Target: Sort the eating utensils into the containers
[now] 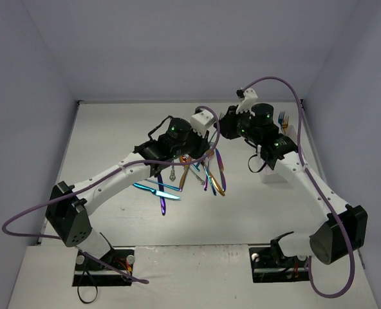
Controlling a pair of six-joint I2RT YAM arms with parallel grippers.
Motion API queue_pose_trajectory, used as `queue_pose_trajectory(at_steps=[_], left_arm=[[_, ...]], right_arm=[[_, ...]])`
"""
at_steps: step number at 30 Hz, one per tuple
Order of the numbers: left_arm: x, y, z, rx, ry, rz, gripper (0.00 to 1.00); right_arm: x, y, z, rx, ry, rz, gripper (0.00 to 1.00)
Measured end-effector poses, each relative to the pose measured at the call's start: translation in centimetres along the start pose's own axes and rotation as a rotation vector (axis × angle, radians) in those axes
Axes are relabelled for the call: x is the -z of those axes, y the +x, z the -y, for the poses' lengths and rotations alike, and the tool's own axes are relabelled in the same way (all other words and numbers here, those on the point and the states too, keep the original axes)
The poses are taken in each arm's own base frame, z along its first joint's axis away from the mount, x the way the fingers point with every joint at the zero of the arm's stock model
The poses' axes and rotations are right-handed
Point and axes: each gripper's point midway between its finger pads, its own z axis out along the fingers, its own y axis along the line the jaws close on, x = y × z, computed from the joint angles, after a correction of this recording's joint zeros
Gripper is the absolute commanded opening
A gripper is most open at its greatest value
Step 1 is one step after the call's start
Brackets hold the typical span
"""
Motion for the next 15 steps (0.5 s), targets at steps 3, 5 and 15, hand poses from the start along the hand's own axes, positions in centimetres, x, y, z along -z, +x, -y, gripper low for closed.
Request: queue_pose_trajectory(at_steps=[3,5,15], left_arm=[[0.0,0.0,-0.3,0.003,-0.017,0.002,0.48],[0.0,0.1,-0.6,0.003,-0.035,0.001,0.58],[1.5,7.2,-4.8,0.031,-0.216,-0.172,0.67]], right_arm=[[0.1,-0.2,0.2,0.033,0.012,0.010,0.00],[0.2,-0.4,1.2,0.066,0.050,0.017,0.00],[5.8,-5.3,10.4,0.242,0.344,0.134,0.00]])
